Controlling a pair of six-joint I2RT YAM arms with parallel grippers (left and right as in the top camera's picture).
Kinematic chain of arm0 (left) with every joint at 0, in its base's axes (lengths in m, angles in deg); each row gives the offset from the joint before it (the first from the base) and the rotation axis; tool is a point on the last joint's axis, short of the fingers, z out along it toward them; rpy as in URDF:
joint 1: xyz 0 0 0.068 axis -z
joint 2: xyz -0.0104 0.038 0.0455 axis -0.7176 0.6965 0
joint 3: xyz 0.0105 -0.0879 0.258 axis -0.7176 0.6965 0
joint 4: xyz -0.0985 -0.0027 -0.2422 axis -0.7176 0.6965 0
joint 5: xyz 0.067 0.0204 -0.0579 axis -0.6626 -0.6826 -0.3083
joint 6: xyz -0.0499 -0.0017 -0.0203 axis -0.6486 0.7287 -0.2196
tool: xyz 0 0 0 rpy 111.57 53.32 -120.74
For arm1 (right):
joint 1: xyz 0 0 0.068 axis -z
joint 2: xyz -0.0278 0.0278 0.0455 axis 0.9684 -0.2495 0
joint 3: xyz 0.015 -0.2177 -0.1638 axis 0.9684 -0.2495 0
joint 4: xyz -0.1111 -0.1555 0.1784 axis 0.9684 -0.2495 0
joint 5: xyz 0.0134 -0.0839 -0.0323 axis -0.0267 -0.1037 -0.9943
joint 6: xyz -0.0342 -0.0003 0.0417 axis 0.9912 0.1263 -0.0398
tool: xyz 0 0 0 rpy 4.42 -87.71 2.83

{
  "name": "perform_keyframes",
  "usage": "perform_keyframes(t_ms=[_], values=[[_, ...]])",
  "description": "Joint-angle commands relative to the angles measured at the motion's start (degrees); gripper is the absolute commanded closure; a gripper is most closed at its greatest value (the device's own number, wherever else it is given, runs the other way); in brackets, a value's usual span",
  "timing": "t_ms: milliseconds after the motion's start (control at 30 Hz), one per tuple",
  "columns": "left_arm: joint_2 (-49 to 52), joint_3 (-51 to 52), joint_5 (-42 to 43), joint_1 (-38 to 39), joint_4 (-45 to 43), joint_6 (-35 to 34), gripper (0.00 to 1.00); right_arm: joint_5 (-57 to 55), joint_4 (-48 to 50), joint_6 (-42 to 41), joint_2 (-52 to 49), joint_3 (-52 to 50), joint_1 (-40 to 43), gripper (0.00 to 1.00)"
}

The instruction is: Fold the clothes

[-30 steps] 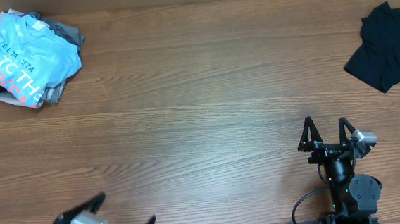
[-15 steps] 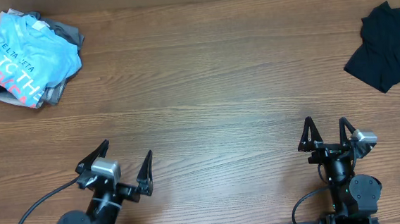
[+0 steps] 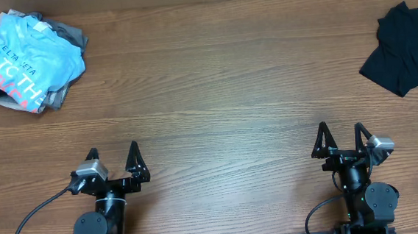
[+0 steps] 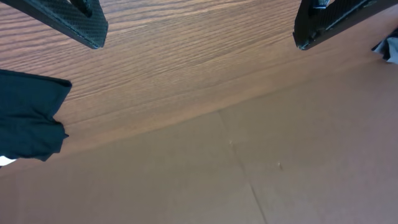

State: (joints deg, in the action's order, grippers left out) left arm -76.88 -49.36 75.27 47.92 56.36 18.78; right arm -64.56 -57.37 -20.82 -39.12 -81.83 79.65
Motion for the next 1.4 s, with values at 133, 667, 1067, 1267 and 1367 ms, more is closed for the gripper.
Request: perform_keyframes(t_ms=[133, 667, 1067, 1267, 1367], values=[[-0.7, 4.9, -2.0, 0.2, -7.7, 4.5, 0.0, -0.5, 0.2, 0.4, 0.6, -0.6, 0.2, 0.0], [-0.7, 6.9, 4.0, -1.7, -3.8, 16.6, 0.0, -0.5, 0.2, 0.4, 0.6, -0.6, 0.2, 0.0], [-0.7, 6.9, 3.8, -2.9, -4.1, 16.8, 0.0, -0.5, 0.2, 0.4, 0.6, -0.6, 0.2, 0.0], [-0.7, 6.9, 3.8, -2.9, -4.1, 16.8, 0.0, -0.5, 0.2, 0.4, 0.6, -0.6, 0.2, 0.0], [-0.7, 6.9, 3.8, -2.9, -4.1, 16.8, 0.0, -0.5, 0.2, 0.4, 0.6, -0.6, 0.2, 0.0]])
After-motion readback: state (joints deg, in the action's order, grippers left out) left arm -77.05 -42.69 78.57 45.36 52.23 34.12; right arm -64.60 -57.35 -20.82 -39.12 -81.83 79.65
